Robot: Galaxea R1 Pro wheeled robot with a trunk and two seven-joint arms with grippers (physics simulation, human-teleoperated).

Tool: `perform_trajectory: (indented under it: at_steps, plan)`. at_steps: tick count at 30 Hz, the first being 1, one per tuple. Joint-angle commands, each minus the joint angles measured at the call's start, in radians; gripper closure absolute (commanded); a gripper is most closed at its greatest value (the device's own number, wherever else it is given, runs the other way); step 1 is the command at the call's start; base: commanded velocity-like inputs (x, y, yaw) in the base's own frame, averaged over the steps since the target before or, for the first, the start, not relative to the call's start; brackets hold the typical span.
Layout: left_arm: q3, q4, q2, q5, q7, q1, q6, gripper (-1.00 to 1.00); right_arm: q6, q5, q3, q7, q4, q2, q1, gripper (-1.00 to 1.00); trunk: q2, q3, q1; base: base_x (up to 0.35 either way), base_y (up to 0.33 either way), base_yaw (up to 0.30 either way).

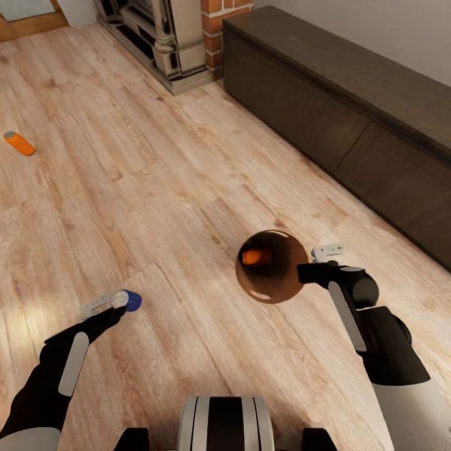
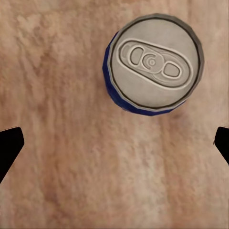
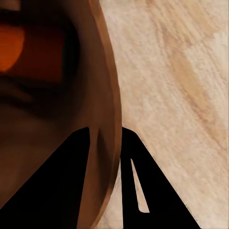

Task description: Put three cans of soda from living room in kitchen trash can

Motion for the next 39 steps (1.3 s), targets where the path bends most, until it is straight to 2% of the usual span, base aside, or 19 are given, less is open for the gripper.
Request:
perform_trajectory:
  at_steps: [1,6,22,29,33,39]
  plan:
    - [0.0,0.0,0.0,0.0,0.0,0.0,0.0,-1.0,0.0,-0.01,0.002,0.002,0.0,0.003,-0.003,1.0,0.0,-0.004,0.0,0.0,0.0,0.0]
    - [0.0,0.0,0.0,0.001,0.0,0.0,-0.001,-1.0,0.0,-0.01,0.008,0.001,-0.001,0.02,-0.028,1.0,0.0,-0.004,0.0,0.0,0.0,0.0]
    - [0.0,0.0,-0.001,0.0,0.0,0.001,-0.002,-1.0,0.0,-0.01,0.01,0.0,-0.001,0.027,-0.051,1.0,0.0,-0.004,0.0,0.0,0.0,0.0]
    - [0.0,0.0,-0.002,0.0,0.0,0.0,-0.002,-1.0,0.0,-0.009,0.011,0.001,-0.001,0.042,-0.1,1.0,0.0,-0.004,0.0,0.0,0.0,0.0]
    - [0.0,0.007,-0.002,0.0,0.0,0.0,-0.003,-1.0,0.0,-0.009,0.01,0.001,-0.001,0.044,-0.142,1.0,0.0,-0.004,0.0,0.0,0.0,0.0]
    - [-0.005,0.012,-0.002,0.0,0.0,0.0,-0.003,-1.0,0.0,-0.008,0.01,0.002,-0.001,0.044,-0.17,1.0,0.0,-0.004,0.0,0.03,0.0,0.0]
